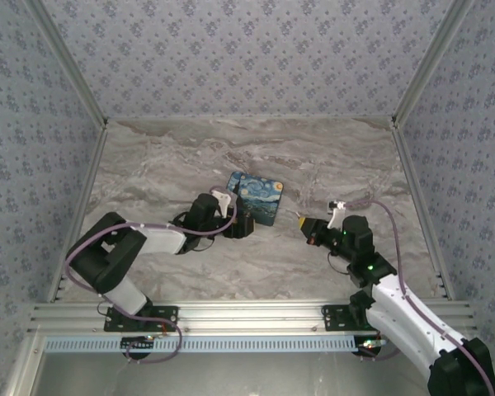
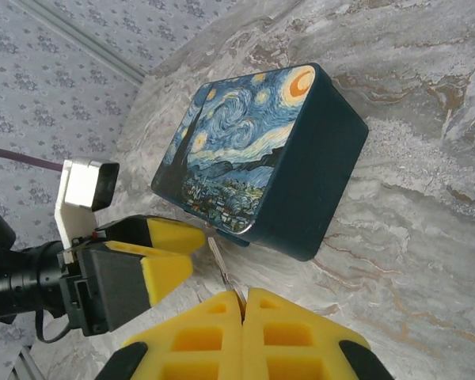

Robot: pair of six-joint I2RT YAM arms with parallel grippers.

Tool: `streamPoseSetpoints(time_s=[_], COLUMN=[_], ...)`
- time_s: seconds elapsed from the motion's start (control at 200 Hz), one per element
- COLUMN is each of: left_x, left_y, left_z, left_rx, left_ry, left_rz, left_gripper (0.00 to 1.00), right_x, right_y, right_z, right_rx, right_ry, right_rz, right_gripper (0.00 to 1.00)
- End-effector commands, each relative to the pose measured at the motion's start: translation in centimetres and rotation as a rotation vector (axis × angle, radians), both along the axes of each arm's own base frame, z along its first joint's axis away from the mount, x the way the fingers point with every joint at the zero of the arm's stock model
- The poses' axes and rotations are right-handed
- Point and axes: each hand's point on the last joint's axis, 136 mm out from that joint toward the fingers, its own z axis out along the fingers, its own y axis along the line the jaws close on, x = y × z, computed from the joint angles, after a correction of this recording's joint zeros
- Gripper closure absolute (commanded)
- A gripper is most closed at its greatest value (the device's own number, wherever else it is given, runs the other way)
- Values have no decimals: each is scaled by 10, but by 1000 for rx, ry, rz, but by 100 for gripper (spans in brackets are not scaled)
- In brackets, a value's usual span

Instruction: Unlock a padlock with a key

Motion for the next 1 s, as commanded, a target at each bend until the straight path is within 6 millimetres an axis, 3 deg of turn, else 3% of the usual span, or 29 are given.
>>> streamPoseSetpoints(time_s=[0.0, 0.55, 0.994], left_x=[9, 15, 17], left_y=[-11, -25, -31], left_z=[12, -12, -28], left_rx=[-28, 74, 90], left_ry=[-68, -90, -72], left_rz=[19, 29, 23], left_gripper=[12, 13, 28], right_x=[2, -1, -1], right_y=[-1, -4, -4], right_z=[11, 13, 13], right_rx=[-2, -11, -25], right_ry=[-51, -66, -72], right_rz=[-11, -14, -10], right_gripper=[99, 99, 99])
